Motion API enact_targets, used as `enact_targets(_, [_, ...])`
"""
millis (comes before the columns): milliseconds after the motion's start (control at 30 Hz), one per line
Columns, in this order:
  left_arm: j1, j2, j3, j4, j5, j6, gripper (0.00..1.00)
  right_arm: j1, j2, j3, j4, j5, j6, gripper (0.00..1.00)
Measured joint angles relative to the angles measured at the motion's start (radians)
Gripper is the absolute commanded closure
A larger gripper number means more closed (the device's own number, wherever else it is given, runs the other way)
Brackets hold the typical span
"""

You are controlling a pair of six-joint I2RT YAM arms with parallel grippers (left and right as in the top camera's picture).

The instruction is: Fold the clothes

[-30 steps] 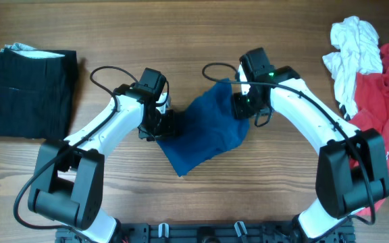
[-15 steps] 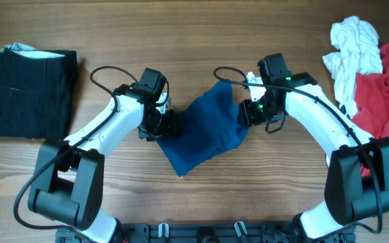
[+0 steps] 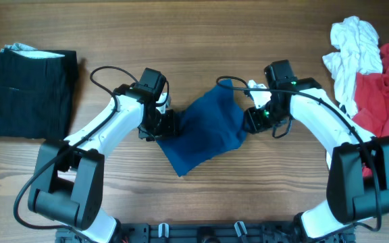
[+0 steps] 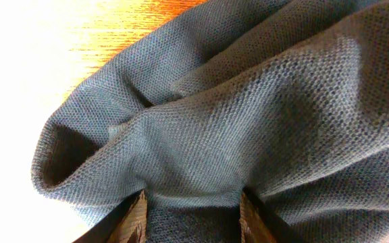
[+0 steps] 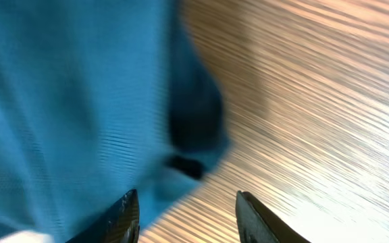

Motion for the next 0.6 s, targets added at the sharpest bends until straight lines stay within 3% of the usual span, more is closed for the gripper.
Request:
enact_targets(167, [0.0, 0.0, 0.0, 0.0, 0.0, 0.0, 0.55, -0.027, -0.002, 0.0, 0.015, -0.005, -0.018, 0.46])
enact_targets(400, [0.0, 0.0, 0.0, 0.0, 0.0, 0.0, 0.55, 0.054, -0.002, 0.0, 0.058, -0.083, -0.078, 0.43])
enact_targets(600, [0.0, 0.0, 0.0, 0.0, 0.0, 0.0, 0.55, 0.058, -0.011, -0.034, 0.063, -0.009, -0.017, 0.43])
